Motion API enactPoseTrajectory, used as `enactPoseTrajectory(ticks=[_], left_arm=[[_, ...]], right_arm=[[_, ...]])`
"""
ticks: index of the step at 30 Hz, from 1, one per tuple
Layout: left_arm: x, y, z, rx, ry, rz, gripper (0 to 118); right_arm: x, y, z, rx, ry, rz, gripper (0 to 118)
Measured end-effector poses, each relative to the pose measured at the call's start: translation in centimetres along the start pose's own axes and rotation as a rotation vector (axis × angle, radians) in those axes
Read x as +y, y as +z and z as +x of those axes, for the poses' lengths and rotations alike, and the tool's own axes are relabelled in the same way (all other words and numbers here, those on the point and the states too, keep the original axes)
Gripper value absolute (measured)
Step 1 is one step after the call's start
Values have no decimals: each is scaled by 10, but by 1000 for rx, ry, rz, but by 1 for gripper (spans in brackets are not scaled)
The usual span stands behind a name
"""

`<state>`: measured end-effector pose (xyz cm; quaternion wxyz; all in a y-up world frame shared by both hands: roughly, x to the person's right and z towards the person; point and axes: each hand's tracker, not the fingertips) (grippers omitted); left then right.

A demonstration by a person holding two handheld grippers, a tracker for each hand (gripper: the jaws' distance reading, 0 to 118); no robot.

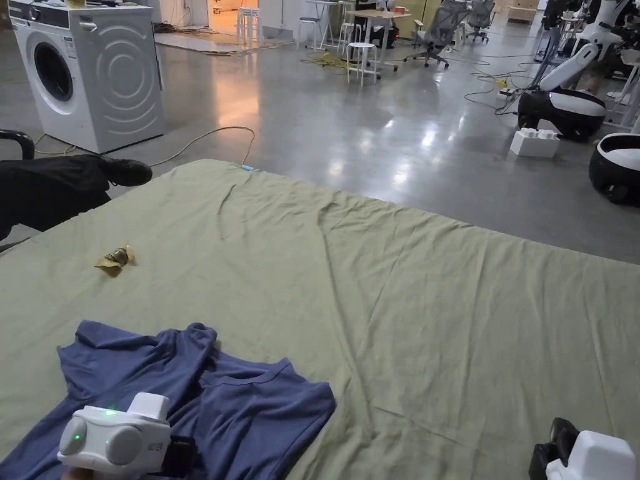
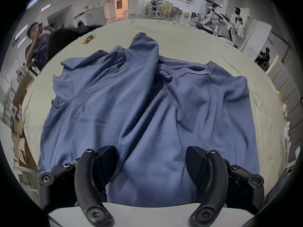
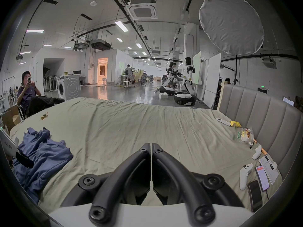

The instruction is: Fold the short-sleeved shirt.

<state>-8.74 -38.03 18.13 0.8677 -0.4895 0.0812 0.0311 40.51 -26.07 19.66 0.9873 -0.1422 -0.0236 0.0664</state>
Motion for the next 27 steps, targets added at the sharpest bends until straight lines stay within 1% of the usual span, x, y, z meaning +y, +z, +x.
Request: enactPoseTrajectory(ticks=[3,5,6,8,9,10,11,12,13,14,16,20,24,27], left_arm=[[1,2,3,-3,23,-8,87],[-2,3,5,3,16,6,82],[-3,4,4,1,5,13,78],[-4,7,10,-2,-41,39,61],[-4,9,13,10,-85,41,50],[-3,12,14,33,-117,42,26],[-3,12,15,70,-144,44,9],[-3,11,14,104,-159,42,7],[-2,11,11,57,-128,37,7],[-2,10,9,40,-96,33,6],[-2,13,-1,23,-75,49,4],[0,34,-4,24,-47,173,4],[14,51,-10,-34,40,269,3],[32,72,-9,-88,40,341,3]], right_arm=[[-2,0,-3,2,10,-3,2],[-2,-1,-5,6,14,-5,2],[-2,-1,-6,8,16,-6,2],[-3,-1,-8,15,17,-8,2],[-3,-1,-9,17,18,-8,2],[-3,0,-10,19,20,-8,2],[-3,0,-11,22,22,-8,2],[-3,0,-12,25,24,-8,2],[-4,0,-12,27,26,-8,2],[-4,0,-13,28,28,-9,2],[-5,2,-13,31,32,-8,2],[-5,3,-12,29,34,-6,2],[1,5,-9,24,28,4,2],[7,7,-3,15,21,27,2]])
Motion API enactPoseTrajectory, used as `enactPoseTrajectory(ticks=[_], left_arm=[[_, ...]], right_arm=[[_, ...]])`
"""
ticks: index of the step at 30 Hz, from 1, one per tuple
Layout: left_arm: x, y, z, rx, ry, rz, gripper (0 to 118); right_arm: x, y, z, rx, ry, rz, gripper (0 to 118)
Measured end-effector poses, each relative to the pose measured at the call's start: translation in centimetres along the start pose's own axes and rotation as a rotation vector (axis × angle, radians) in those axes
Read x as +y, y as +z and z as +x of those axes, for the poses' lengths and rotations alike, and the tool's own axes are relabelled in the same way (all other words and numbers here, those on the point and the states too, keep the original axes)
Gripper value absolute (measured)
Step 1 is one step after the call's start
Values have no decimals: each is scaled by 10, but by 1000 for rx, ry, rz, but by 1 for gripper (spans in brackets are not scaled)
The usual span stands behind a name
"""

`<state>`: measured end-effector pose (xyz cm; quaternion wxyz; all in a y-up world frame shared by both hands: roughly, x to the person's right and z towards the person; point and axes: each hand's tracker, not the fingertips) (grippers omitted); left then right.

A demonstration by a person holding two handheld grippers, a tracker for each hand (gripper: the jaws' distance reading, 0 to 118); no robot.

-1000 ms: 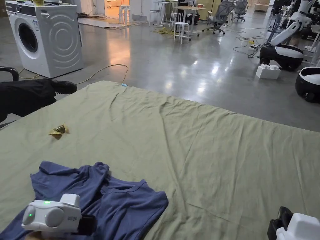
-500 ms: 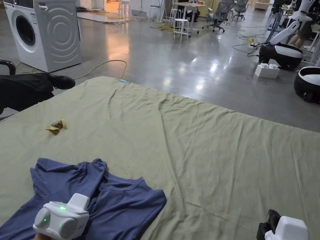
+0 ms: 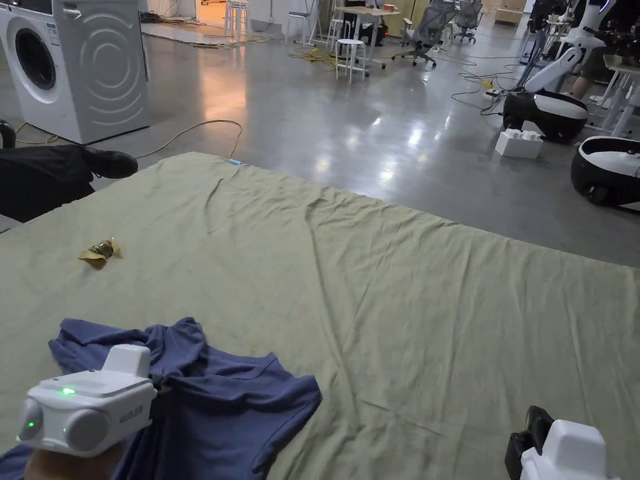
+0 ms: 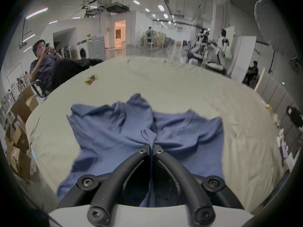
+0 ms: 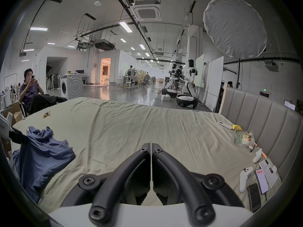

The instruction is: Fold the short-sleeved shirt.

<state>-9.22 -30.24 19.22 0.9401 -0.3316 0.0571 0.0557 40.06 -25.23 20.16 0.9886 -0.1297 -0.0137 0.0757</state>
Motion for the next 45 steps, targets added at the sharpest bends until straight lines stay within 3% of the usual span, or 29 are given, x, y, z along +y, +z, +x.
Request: enactPoseTrajectory(ticks=[10,16,23,29,35,43,45], left_arm=[[107,64,62,-142,-35,286,3],[159,100,138,-244,-120,416,3],[191,110,238,-417,-182,444,3],[178,106,342,-585,-241,393,3],[119,86,419,-735,-276,246,3],[7,56,458,-823,-289,6,3],[32,64,450,-808,-284,-19,5]], right_arm=[[27,16,28,-41,-18,81,2],[36,33,54,-77,-57,118,2],[38,52,88,-136,-73,149,2],[33,67,122,-206,-106,154,2],[22,81,151,-272,-121,144,2],[1,87,175,-317,-148,92,2],[-4,87,177,-318,-152,76,2]])
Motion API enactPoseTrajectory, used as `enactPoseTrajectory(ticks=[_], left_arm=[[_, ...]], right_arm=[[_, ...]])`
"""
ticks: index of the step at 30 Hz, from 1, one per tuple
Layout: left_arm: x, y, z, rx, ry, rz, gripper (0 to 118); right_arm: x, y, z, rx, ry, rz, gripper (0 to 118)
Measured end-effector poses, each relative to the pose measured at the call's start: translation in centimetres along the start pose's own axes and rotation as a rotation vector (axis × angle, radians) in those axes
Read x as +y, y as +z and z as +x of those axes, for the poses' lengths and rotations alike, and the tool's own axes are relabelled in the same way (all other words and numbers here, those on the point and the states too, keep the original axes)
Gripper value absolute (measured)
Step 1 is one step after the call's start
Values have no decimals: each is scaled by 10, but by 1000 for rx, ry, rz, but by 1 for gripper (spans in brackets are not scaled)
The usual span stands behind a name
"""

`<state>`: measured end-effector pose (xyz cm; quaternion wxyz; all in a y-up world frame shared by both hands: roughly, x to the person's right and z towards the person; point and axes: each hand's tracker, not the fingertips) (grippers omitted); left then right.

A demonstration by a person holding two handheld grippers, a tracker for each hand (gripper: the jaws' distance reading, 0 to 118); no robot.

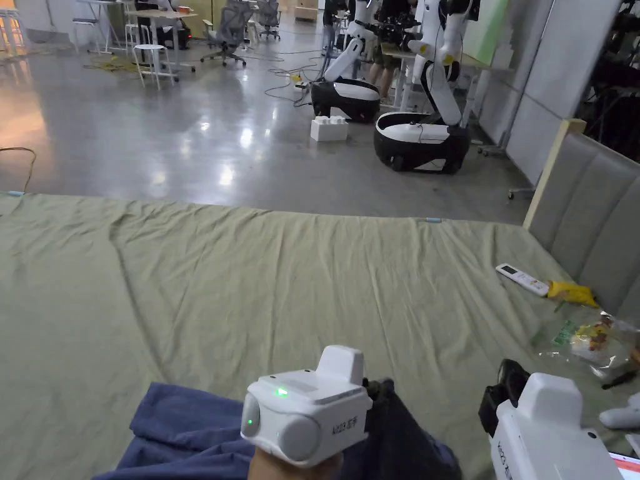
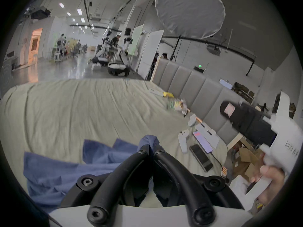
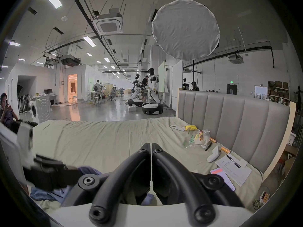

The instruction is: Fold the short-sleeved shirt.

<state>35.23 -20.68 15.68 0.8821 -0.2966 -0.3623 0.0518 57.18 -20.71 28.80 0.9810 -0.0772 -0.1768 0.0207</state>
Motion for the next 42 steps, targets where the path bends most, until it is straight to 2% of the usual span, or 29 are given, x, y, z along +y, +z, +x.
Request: enactPoseTrajectory(ticks=[1,2,3,4,5,6,9,14,17,20,21,23,24,26,28,32,36,37,41,42], left_arm=[[0,0,0,-8,5,-5,10],[-33,-16,8,-14,10,-7,17],[-35,-16,8,-18,16,-18,29],[-29,-12,6,-21,19,-22,50],[-21,-7,4,-22,21,-23,64],[-61,-22,-4,-20,21,-25,73],[-50,-11,-27,3,-10,37,75],[-35,62,-32,130,-53,171,75],[-26,96,-56,303,-62,268,75],[-24,123,-78,403,-35,306,71],[-24,130,-84,436,-37,321,64],[-27,144,-95,550,-90,348,29],[-27,148,-99,585,-108,352,17],[-30,156,-106,619,-120,354,16],[-32,163,-114,631,-92,360,6],[-41,173,-133,661,1,372,1],[-50,174,-160,647,106,321,0],[-47,173,-143,638,126,312,0],[-52,166,-167,637,172,235,0],[-56,151,-206,642,173,214,0]], right_arm=[[-3,0,1,0,0,-7,2],[-5,-1,1,1,3,-16,2],[-6,-1,1,2,4,-24,2],[-8,-1,0,5,5,-29,2],[-9,-1,-1,10,7,-35,2],[-9,-2,-2,14,9,-40,2],[-8,-3,-7,32,11,-48,2],[2,-5,-24,77,23,-33,2],[9,-6,-39,108,35,-17,2],[13,-7,-55,135,58,5,2],[14,-6,-60,141,66,14,2],[17,-5,-72,154,91,55,2],[17,-5,-76,156,85,49,2],[21,-5,-85,161,94,65,2],[24,-6,-92,171,82,69,2],[29,-9,-100,186,70,74,2],[30,-11,-104,199,71,67,2],[30,-12,-105,201,74,65,2],[28,-16,-106,210,84,53,2],[28,-17,-106,209,88,49,2]])
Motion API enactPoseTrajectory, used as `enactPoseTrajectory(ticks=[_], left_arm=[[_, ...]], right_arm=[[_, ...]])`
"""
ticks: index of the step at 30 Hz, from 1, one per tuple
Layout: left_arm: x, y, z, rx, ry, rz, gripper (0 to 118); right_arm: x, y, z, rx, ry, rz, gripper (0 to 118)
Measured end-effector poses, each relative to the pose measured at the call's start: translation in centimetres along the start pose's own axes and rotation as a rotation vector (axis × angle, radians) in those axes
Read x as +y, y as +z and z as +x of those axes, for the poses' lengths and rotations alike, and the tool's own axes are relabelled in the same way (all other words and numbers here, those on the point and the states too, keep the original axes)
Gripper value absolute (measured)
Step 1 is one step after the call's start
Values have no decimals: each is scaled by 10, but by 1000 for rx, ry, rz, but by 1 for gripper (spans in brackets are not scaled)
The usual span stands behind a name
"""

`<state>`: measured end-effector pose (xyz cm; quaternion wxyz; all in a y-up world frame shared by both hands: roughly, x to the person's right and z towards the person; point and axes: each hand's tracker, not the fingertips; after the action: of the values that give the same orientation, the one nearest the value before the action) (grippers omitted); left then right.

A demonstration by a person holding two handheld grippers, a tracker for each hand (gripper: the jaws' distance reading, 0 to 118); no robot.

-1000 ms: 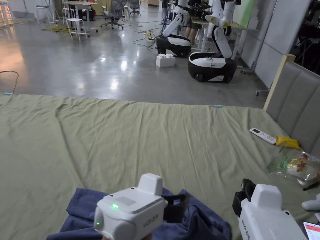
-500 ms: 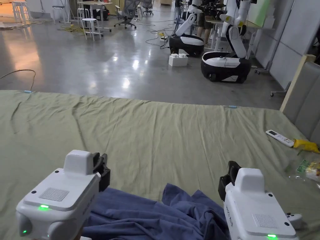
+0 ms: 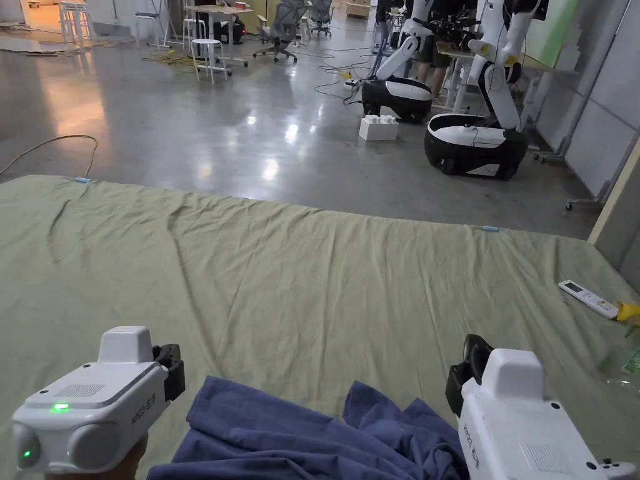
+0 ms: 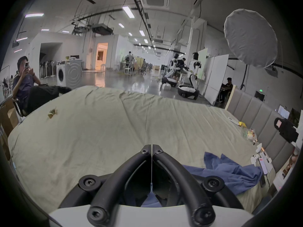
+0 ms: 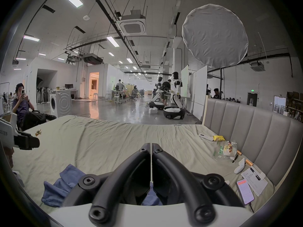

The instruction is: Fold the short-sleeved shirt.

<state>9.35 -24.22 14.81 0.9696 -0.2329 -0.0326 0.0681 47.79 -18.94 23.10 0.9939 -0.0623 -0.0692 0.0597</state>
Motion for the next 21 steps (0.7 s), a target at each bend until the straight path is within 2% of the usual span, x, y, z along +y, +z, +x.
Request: enactPoseTrajectory(ticks=[4,8,9,10,11,13,14,17,19,21], left_arm=[[0,-54,-10,-27,-8,-161,1],[4,-99,-13,8,-6,-265,1],[-1,-110,-7,-57,39,-349,2],[-2,-122,-8,-46,42,-384,10],[-5,-134,-10,-42,51,-417,24],[-8,-154,-4,-47,66,-467,62],[-12,-163,-5,-54,80,-506,69],[-23,-193,-4,-29,63,-600,69],[-19,-169,-6,-7,-7,-663,69],[-33,-193,1,22,-105,-653,69]], right_arm=[[-7,-5,3,2,2,-21,2],[-15,-12,8,-5,13,-41,2],[-18,-14,10,-8,14,-50,2],[-20,-16,13,-12,12,-58,2],[-23,-18,15,-17,10,-67,2],[-27,-20,20,-28,11,-81,2],[-30,-21,23,-34,11,-88,2],[-37,-23,32,-54,12,-110,2],[-43,-24,40,-69,8,-131,2],[-48,-23,47,-83,6,-149,2]])
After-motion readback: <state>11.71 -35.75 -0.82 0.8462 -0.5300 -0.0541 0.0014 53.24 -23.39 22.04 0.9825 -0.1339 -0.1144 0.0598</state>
